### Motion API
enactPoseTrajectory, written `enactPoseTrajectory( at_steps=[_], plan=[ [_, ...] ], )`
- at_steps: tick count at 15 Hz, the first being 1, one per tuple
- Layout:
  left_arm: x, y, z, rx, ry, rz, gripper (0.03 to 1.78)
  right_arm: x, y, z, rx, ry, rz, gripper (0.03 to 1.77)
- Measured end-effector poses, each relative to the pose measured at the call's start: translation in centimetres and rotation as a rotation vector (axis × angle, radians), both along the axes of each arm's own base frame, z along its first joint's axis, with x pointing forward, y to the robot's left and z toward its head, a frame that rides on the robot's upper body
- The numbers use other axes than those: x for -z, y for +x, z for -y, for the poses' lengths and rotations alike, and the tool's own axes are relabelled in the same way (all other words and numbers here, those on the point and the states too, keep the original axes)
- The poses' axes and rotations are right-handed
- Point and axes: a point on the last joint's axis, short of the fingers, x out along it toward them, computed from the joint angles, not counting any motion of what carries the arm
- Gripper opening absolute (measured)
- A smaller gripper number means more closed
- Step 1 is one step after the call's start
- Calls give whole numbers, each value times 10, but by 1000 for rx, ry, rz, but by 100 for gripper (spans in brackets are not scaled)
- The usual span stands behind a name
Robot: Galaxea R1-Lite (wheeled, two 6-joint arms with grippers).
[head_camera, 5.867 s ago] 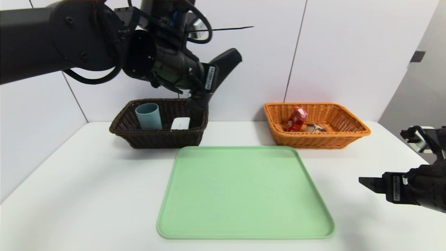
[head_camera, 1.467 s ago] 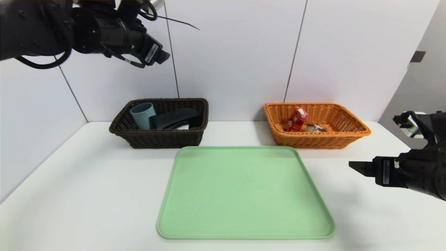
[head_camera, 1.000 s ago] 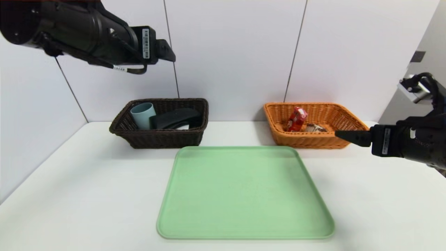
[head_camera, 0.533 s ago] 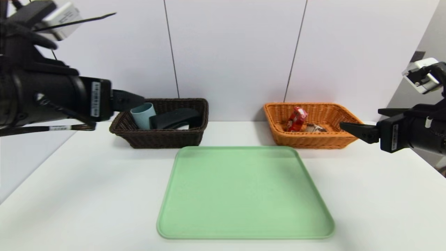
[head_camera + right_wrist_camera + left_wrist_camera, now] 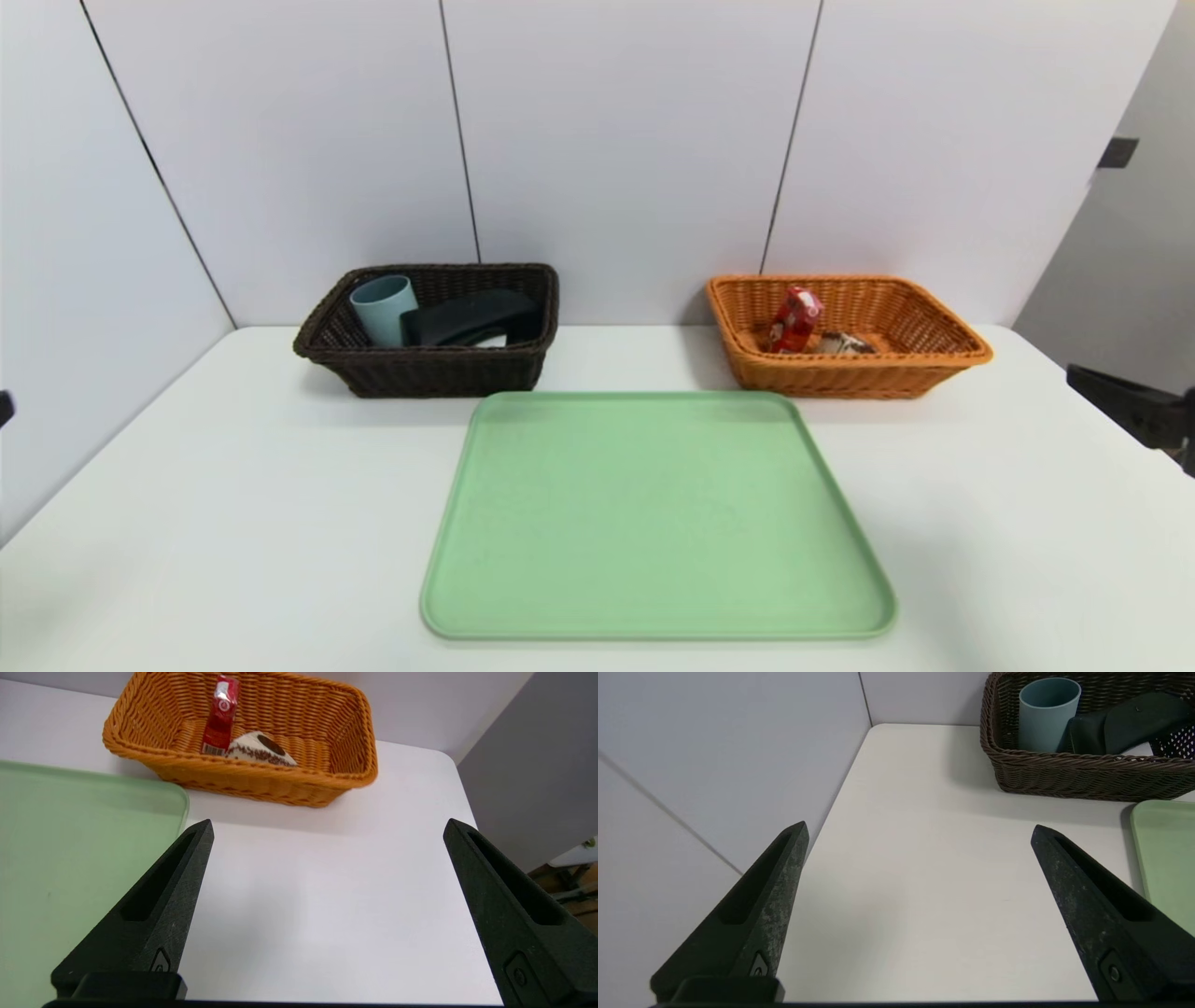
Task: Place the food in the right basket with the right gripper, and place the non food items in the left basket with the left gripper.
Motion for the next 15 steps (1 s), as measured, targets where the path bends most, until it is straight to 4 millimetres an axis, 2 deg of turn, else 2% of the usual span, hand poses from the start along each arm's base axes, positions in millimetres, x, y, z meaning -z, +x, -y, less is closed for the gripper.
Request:
enactPoseTrajectory(
  at_steps=[4, 6, 9, 12, 15],
  plan=[
    [43, -65, -5, -20, 5, 66, 169, 38, -69, 6, 16, 11, 71, 170],
    [64, -85, -6, -18, 10, 54, 169, 64, -98, 8, 31, 8, 106, 170],
    [91, -103, -4, 4, 22, 76, 169, 94, -124, 11, 94, -14, 146, 170],
    [112, -112, -4, 17, 80, 94, 169, 111, -139, 12, 158, -20, 217, 170],
    [128, -115, -3, 48, 98, 113, 169, 122, -149, 11, 99, -23, 279, 170]
  ],
)
